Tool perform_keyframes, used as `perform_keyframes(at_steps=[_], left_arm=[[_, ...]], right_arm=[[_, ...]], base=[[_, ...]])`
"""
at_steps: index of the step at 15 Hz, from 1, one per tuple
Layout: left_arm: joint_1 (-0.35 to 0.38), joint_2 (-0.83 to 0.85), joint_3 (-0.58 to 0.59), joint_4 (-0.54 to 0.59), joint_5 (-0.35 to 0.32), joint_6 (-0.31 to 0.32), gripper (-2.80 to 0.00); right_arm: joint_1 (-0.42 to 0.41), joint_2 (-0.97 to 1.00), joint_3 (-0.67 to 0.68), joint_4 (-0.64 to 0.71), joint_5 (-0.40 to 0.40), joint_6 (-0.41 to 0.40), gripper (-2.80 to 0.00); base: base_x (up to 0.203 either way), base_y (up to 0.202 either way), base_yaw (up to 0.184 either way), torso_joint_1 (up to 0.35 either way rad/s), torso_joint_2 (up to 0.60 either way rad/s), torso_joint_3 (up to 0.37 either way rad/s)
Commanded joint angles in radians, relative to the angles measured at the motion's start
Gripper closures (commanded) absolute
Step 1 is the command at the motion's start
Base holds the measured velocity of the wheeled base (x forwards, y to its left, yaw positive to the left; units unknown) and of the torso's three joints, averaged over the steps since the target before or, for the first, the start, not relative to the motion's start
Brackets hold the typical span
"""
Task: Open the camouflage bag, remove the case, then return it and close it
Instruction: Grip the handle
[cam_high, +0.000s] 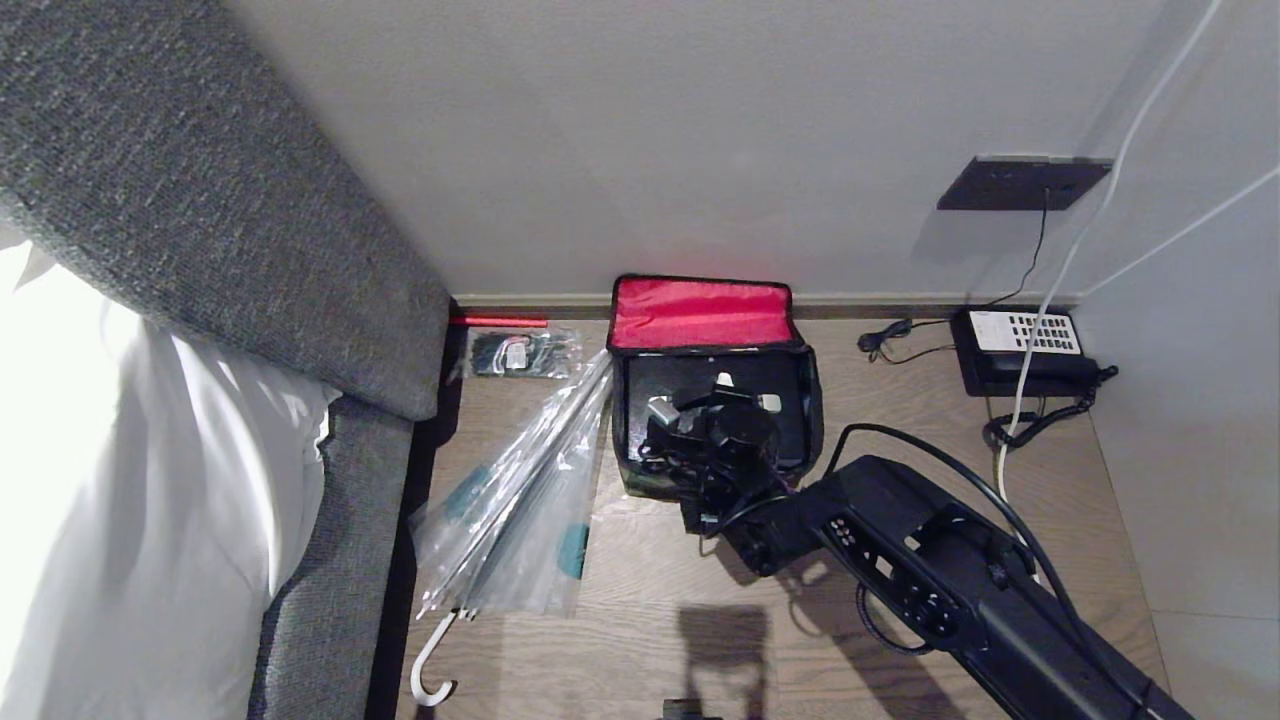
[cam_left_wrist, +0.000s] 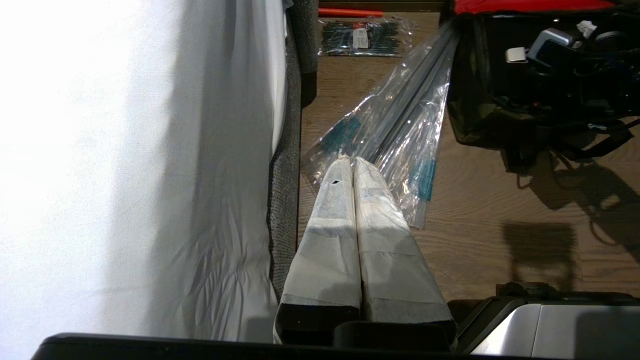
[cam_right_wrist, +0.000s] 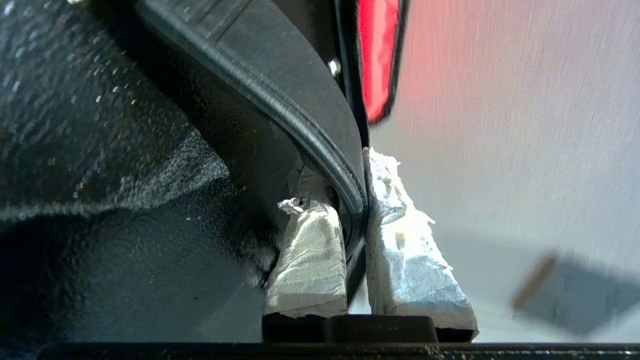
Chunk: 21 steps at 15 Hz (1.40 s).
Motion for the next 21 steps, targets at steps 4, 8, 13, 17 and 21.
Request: perform_keyframes(at_steps=[4,8,13,17,21], left_arm=[[0.000,-0.001,0.002,0.000,0.000,0.000,0.00],[0.000,0.000,0.002,0.000,0.000,0.000,0.00],[0.000,0.000,0.002,0.000,0.000,0.000,0.00],[0.000,0.000,0.002,0.000,0.000,0.000,0.00],[0.000,0.000,0.002,0.000,0.000,0.000,0.00]], right_arm=[[0.025,-0.046,0.011,-0.102,-0.028,-0.048,0.00],[0.082,-0.088,0.011,-0.098,-0.090,-0.100,0.00],[0.118,-0.103,0.017,-0.102,-0.159,-0.100,0.00],[0.122,-0.117,0.019,-0.103,-0.193,-0.097,0.00],[0.128,-0.170,0.041,-0.092,-0.216,-0.096,0.00]], base=[[0.000,0.000,0.000,0.000,0.00,0.000],[0.000,0.000,0.000,0.000,0.00,0.000],[0.000,0.000,0.000,0.000,0.00,0.000],[0.000,0.000,0.000,0.000,0.00,0.000],[0.000,0.000,0.000,0.000,0.00,0.000]])
